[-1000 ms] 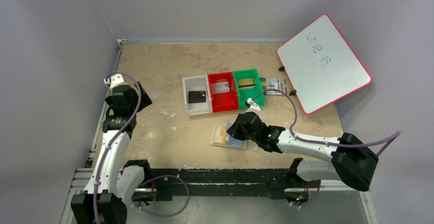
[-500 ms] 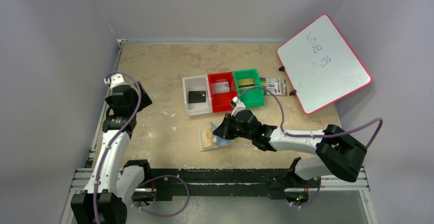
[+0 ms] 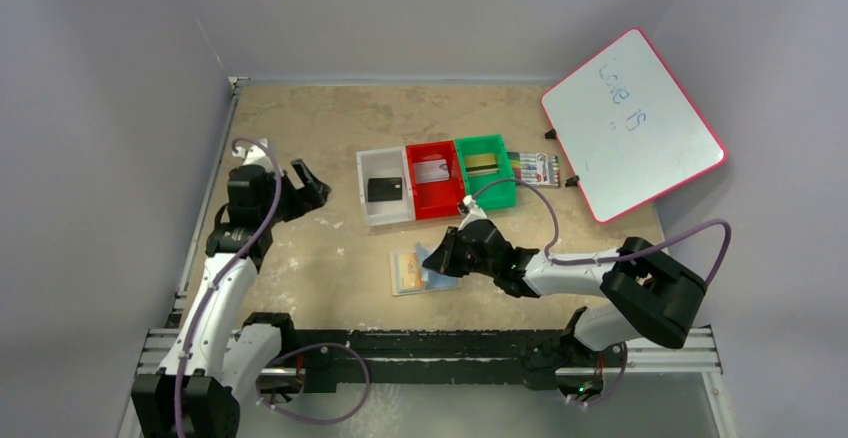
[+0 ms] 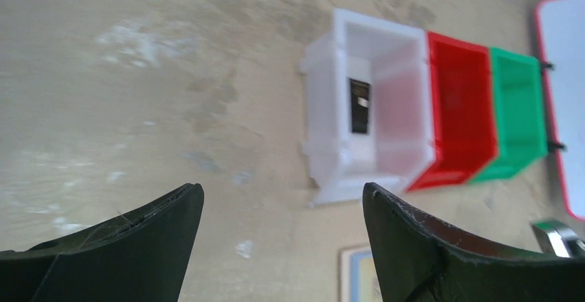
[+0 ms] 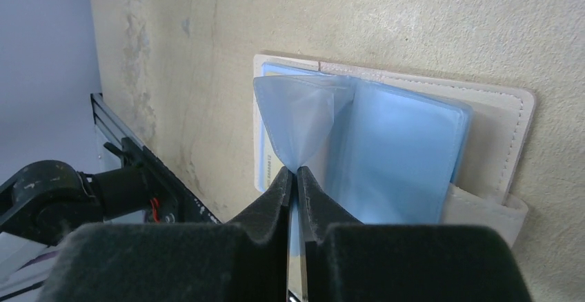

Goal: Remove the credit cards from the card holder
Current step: Remove the credit card from the card holder.

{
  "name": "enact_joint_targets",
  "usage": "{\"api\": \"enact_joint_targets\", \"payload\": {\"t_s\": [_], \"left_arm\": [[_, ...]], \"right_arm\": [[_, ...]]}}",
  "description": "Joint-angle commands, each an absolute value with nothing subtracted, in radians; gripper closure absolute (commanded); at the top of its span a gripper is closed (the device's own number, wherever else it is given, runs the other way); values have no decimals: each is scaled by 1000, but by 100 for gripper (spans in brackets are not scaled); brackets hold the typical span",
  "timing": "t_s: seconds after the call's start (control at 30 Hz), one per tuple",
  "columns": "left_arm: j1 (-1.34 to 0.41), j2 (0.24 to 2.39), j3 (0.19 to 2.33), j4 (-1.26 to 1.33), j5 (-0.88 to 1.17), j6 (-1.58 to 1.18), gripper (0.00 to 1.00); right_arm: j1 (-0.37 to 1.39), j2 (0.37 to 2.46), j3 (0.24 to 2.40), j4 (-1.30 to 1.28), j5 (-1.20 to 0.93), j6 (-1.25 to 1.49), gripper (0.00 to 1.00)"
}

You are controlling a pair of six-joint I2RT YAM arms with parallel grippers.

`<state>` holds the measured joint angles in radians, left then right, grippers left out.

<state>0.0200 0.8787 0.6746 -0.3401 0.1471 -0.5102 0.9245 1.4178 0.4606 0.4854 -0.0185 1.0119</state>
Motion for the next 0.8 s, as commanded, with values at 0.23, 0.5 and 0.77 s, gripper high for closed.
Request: {"api": "enact_joint_targets", "payload": {"t_s": [0.23, 0.5, 0.77], "left_arm": [[-405, 818, 542, -160, 232, -743, 27], [-695, 968, 505, -69, 136, -783, 43], [-824, 1120, 455, 160, 58, -895, 54]], "right_arm": [[901, 1379, 403, 587, -6, 1077, 94], [896, 1353, 386, 569, 17, 1096, 94], [895, 1345, 376, 560, 24, 1108, 94]]}}
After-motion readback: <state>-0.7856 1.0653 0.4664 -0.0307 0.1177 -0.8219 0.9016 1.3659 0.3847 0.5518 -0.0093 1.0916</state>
